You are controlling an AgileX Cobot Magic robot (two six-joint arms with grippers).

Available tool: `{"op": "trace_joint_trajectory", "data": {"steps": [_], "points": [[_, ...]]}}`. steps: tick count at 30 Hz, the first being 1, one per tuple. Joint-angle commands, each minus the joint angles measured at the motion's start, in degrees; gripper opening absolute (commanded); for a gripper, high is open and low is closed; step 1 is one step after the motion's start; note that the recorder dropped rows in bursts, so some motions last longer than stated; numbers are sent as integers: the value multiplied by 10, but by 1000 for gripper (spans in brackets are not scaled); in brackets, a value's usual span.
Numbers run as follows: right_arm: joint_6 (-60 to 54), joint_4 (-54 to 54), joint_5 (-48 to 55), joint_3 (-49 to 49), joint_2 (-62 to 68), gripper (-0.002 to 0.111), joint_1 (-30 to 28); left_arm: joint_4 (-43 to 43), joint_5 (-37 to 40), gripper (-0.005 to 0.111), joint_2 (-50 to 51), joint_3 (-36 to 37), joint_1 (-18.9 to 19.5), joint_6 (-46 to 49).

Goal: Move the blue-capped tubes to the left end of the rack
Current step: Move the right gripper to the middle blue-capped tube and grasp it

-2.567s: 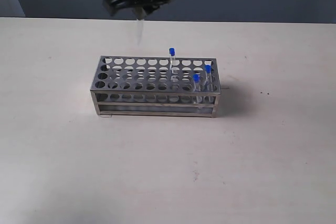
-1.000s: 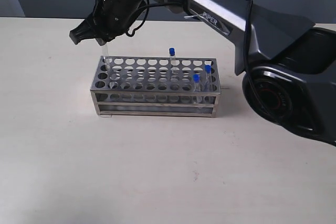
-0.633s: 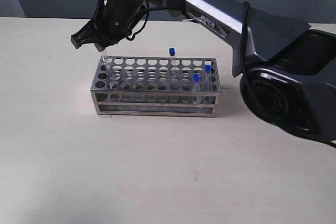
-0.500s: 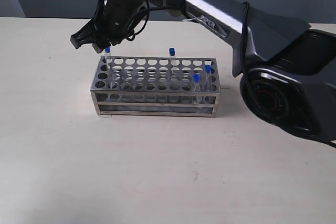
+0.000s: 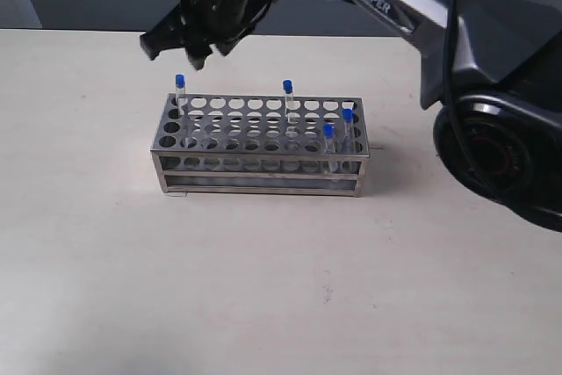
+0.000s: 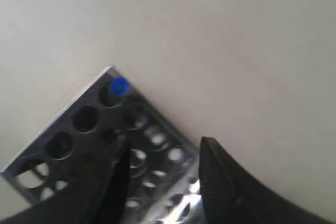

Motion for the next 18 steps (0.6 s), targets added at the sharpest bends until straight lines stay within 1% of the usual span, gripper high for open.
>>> {"op": "trace_joint_trajectory", "data": {"steps": [1, 18], "points": [[43, -104, 7, 14, -24, 42, -5, 2, -8, 0, 3, -1, -2, -2], [45, -92, 7, 117, 3, 42, -55, 2, -8, 0, 3, -1, -2, -2]]}}
